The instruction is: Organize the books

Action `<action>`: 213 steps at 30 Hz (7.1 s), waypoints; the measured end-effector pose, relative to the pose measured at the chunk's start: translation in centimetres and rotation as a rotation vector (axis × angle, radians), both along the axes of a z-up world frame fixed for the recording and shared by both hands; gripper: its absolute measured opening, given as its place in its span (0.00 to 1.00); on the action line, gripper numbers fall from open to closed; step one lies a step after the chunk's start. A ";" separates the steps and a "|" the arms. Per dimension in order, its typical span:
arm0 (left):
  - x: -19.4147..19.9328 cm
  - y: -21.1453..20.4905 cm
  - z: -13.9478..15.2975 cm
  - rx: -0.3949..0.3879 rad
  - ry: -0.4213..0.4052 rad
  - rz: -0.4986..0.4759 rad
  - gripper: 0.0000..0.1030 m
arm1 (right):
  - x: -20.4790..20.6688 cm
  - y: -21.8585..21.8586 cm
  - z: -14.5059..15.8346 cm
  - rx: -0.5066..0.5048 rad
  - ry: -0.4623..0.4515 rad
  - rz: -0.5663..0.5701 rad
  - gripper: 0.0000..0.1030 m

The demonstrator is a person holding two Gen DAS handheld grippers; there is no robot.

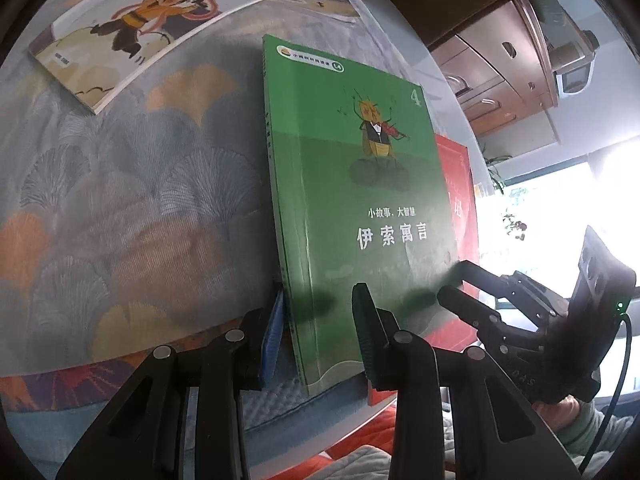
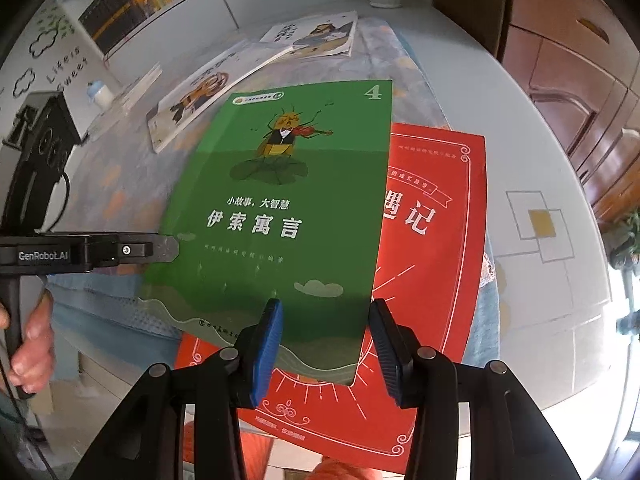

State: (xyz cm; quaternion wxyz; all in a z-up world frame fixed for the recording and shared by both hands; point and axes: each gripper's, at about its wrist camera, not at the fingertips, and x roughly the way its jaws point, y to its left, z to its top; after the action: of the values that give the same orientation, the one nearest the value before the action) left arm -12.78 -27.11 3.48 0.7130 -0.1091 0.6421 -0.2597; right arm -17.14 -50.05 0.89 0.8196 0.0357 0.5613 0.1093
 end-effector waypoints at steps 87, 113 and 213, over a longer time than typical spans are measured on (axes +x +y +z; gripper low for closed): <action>8.0 10.8 8.8 -0.306 -0.180 0.098 0.17 | 7.7 10.3 11.1 0.152 -0.289 0.273 0.28; 23.2 44.5 9.6 -0.210 -0.354 0.439 0.21 | 29.5 46.8 11.8 0.256 -0.358 0.494 0.29; 7.8 1.8 -0.1 -0.060 -0.099 0.113 0.33 | 5.2 1.4 1.1 -0.055 -0.120 0.012 0.42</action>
State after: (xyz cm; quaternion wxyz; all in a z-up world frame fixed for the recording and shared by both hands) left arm -4.99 -25.33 3.33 0.7540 -0.1535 0.5907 -0.2430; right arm -11.94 -48.66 2.04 0.8518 0.0030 0.5140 0.1007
